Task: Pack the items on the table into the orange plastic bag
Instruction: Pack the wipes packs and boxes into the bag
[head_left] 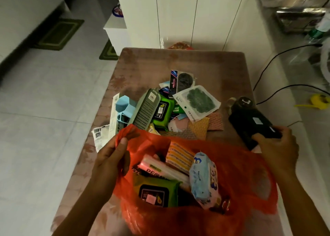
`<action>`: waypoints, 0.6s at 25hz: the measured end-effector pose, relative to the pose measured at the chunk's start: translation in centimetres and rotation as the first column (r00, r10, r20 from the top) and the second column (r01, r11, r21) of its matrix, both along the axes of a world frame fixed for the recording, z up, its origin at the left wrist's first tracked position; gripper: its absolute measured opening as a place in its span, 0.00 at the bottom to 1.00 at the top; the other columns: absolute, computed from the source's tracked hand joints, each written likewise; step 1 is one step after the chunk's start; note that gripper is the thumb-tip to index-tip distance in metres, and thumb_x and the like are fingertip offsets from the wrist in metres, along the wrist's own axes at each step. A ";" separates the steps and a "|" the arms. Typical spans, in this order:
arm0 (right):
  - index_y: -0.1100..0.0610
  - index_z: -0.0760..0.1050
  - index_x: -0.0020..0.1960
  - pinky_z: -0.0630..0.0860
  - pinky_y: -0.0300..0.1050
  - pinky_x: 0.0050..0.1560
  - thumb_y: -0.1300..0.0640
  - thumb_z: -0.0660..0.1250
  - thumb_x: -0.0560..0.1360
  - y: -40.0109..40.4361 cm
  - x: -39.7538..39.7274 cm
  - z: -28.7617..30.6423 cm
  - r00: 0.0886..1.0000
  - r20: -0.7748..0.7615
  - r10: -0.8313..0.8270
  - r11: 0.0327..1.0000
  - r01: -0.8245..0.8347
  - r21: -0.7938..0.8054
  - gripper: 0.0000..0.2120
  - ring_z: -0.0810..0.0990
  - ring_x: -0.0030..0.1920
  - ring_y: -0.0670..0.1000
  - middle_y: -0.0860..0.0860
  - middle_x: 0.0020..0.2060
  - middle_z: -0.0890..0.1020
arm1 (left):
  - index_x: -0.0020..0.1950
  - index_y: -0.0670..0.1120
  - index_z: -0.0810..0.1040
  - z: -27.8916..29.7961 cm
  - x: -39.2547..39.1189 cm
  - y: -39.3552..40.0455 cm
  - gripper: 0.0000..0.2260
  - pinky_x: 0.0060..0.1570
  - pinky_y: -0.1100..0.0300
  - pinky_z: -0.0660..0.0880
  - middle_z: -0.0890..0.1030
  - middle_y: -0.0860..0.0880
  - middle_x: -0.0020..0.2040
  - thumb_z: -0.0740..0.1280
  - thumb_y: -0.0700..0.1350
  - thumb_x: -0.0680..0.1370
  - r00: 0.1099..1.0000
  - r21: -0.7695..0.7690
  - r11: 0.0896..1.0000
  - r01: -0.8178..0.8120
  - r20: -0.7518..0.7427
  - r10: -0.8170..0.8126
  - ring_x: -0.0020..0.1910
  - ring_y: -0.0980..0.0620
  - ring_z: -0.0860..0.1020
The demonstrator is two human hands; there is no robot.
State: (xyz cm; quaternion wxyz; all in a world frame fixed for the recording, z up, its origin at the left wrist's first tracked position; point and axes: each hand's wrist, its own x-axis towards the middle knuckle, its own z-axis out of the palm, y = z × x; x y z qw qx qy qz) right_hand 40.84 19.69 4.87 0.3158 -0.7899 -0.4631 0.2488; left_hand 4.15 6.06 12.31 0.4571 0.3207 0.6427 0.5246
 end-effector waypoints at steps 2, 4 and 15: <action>0.43 0.70 0.58 0.77 0.47 0.49 0.60 0.75 0.68 -4.1 -1.7 5.4 0.980 -0.149 0.129 0.977 -0.100 0.187 0.24 0.78 0.54 0.48 0.49 0.57 0.76 | 0.49 0.45 0.80 0.5 -0.2 0.7 0.16 0.20 0.66 0.65 0.68 0.53 0.20 0.61 0.55 0.74 0.998 -0.008 0.998 -0.056 0.038 0.056 0.18 0.56 0.65; 0.40 0.72 0.54 0.79 0.36 0.39 0.67 0.74 0.67 -7.9 -4.7 9.2 0.860 -0.343 0.377 0.920 -0.308 0.241 0.27 0.80 0.48 0.38 0.40 0.53 0.78 | 0.45 0.49 0.79 1.1 -0.5 1.2 0.13 0.20 0.66 0.65 0.68 0.54 0.19 0.59 0.55 0.74 0.996 -0.005 0.998 -0.067 0.052 0.067 0.17 0.57 0.65; 0.53 0.72 0.68 0.70 0.40 0.61 0.59 0.67 0.73 -7.0 -20.9 -5.2 0.612 -0.045 0.790 0.601 -0.786 -0.145 0.23 0.75 0.63 0.52 0.51 0.64 0.76 | 0.45 0.57 0.83 1.5 -3.1 -1.2 0.15 0.25 0.65 0.65 0.64 0.37 0.22 0.57 0.56 0.80 0.984 0.202 0.963 0.176 -0.017 -0.176 0.21 0.52 0.64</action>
